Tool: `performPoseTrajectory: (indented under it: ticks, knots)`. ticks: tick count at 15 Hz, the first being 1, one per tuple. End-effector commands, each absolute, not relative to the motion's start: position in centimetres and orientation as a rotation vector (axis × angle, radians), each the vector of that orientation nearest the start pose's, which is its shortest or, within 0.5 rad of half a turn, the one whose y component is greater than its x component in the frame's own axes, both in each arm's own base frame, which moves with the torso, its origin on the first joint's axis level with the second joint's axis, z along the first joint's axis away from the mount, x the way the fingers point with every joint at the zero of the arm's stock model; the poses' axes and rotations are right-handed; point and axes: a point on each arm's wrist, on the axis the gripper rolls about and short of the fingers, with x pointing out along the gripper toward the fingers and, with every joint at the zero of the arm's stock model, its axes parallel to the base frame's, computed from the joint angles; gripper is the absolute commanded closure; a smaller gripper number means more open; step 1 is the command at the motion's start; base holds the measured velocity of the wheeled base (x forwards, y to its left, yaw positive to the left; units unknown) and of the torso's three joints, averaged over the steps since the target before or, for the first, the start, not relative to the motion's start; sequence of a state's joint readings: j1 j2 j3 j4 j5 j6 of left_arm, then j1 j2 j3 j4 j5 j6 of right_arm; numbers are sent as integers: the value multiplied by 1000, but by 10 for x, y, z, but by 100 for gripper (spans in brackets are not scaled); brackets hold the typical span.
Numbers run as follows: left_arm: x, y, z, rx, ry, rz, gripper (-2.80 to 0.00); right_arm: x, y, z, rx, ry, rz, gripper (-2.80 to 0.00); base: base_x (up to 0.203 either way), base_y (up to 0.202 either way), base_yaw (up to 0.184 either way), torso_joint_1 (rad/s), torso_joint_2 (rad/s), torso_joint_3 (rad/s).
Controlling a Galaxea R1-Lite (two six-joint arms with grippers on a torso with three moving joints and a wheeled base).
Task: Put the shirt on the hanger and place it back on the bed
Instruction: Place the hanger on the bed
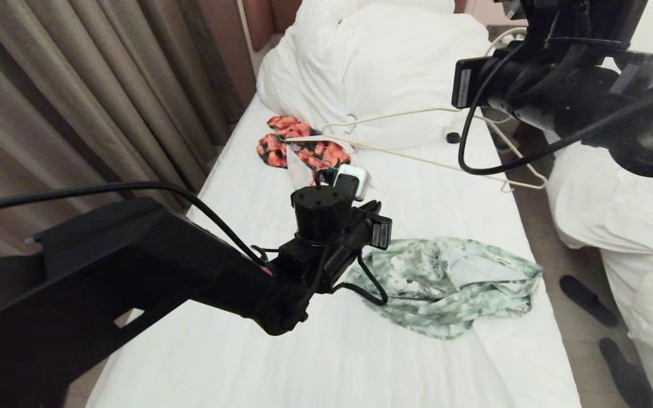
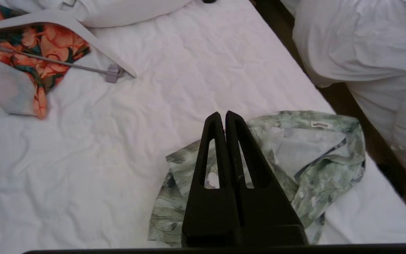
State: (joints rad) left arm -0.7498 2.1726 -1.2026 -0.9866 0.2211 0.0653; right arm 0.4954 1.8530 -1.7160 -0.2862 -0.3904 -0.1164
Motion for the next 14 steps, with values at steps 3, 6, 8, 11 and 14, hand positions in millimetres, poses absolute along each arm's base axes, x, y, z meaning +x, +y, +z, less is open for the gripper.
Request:
performPoseTrajectory:
  ticks: [3, 6, 8, 11, 14]
  knots:
    - [317, -288, 155, 53, -49, -526, -280, 333, 155, 354, -56, -139, 55, 0, 0, 0, 0, 0, 0, 0]
    - [313, -284, 167, 46, -69, -524, -280, 342, 137, 346, -69, -111, -4, 0, 0, 0, 0, 0, 0, 0]
    - [318, -277, 169, 45, -74, -506, 0, 346, 132, 325, -98, -42, -20, 0, 0, 0, 0, 0, 0, 0]
    - [332, -258, 179, 43, -83, -468, 0, 351, 124, 293, -139, 64, -74, 0, 0, 0, 0, 0, 0, 0]
    - [342, -230, 195, 63, -44, -432, 0, 353, 114, 265, -159, 160, -102, 0, 0, 0, 0, 0, 0, 0]
